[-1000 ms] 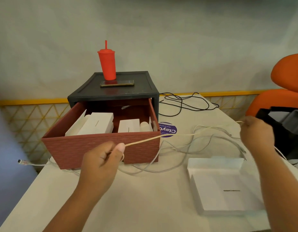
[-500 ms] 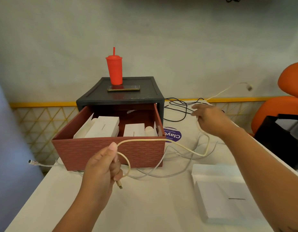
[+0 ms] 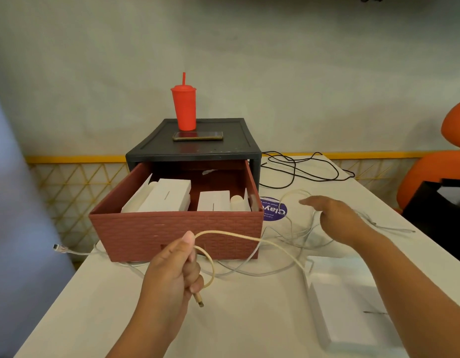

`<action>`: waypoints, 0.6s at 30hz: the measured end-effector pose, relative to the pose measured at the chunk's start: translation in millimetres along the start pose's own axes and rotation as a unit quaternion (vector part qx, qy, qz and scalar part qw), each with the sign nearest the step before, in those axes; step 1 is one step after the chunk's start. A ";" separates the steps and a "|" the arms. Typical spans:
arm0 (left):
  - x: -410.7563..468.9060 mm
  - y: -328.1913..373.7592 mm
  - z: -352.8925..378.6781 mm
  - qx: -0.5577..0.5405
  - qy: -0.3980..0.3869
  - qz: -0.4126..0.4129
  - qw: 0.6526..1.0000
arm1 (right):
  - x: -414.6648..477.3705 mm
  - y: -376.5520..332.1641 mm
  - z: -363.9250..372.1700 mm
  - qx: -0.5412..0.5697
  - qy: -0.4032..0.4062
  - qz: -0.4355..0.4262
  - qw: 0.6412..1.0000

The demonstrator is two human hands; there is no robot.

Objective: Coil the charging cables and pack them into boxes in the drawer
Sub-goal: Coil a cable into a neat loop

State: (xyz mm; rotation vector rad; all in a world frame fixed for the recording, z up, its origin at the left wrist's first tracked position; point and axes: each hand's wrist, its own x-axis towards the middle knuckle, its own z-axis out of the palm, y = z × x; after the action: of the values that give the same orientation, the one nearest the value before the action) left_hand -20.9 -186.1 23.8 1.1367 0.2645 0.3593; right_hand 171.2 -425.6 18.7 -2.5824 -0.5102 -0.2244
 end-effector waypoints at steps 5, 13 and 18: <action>-7.2 -1.4 4.8 -0.046 -0.009 -0.044 0.998 | -54.0 -70.0 -34.4 0.347 0.083 -0.054 0.932; -24.8 -0.7 22.4 -0.064 -0.057 -0.104 0.991 | -107.1 -146.2 15.2 0.143 0.025 -0.236 0.961; -28.8 -1.5 18.7 -0.102 -0.076 -0.111 0.986 | -111.1 -144.2 30.6 0.290 0.025 -0.180 0.939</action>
State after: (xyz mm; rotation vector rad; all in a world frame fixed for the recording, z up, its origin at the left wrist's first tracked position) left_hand -39.8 -214.0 30.6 0.9179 0.2114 0.0990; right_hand 14.4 -328.8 27.8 -1.8939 -0.8817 -0.2219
